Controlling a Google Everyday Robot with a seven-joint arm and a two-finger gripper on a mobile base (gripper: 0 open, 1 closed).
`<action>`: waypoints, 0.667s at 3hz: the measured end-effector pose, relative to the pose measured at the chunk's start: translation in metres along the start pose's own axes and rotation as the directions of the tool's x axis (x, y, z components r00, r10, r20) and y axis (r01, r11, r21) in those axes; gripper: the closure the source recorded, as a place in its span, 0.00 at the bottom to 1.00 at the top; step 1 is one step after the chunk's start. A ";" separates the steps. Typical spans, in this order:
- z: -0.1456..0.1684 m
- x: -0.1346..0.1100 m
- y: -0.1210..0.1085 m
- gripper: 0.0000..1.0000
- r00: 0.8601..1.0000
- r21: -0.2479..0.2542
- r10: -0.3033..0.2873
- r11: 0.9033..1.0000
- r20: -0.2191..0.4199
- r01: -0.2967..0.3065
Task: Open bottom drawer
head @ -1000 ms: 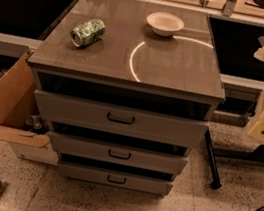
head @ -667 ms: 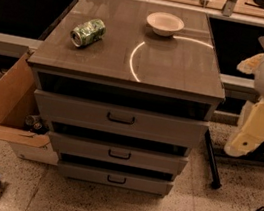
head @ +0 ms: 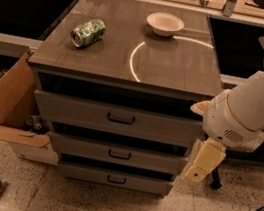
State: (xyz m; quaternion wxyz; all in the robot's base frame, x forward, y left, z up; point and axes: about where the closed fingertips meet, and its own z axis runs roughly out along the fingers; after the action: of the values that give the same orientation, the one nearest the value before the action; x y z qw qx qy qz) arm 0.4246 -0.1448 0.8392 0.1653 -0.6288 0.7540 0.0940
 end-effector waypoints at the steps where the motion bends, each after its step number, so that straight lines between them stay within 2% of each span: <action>1: 0.000 0.000 0.000 0.00 1.000 0.000 0.000 1.000 0.000 0.000; 2: 0.015 0.000 0.006 0.00 0.999 -0.019 -0.033 0.999 0.005 0.034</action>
Offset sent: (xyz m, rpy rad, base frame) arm -0.0073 0.0131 -0.0340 0.0101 0.0118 0.0854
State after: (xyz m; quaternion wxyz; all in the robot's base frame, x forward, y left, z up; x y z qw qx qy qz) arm 0.4209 -0.1383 0.8245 0.1627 -0.6426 0.7420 0.1001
